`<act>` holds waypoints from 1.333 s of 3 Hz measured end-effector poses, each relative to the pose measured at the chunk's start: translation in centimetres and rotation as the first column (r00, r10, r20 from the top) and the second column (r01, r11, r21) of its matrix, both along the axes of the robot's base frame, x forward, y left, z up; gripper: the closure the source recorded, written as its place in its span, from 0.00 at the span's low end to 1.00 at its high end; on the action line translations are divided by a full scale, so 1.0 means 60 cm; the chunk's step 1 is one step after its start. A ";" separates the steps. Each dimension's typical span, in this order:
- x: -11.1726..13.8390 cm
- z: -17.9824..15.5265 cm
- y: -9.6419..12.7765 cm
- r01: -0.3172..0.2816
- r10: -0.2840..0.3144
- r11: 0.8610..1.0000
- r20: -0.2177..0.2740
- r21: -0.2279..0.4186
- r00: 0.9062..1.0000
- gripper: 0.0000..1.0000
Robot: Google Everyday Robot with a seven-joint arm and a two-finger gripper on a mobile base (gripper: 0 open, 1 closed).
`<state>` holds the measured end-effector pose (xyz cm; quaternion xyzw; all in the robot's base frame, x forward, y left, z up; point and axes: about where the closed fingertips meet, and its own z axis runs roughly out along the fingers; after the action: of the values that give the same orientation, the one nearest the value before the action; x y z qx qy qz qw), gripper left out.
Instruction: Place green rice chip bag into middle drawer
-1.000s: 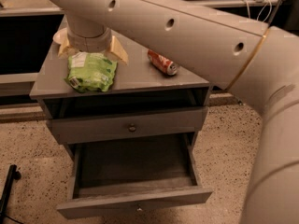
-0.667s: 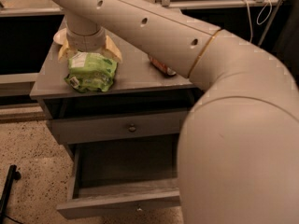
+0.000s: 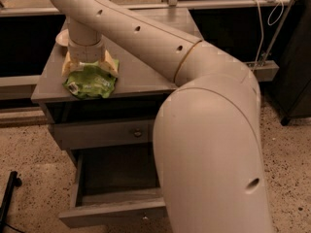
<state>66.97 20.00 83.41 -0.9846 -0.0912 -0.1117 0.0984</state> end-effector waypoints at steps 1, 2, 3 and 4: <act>-0.023 -0.003 0.005 -0.021 0.022 0.999 -0.042 0.027 0.999 0.50; -0.029 0.012 0.003 -0.017 0.019 0.999 -0.038 0.036 0.999 0.81; -0.098 0.081 -0.020 0.018 -0.018 0.992 0.002 0.129 1.000 1.00; -0.186 0.127 -0.053 0.096 -0.103 0.963 0.013 0.253 0.995 1.00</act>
Offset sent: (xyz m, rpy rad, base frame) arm -0.0849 -0.0264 0.1311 0.2800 -0.0430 0.0876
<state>55.78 16.83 91.02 -0.9659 -0.0279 -0.1400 0.2159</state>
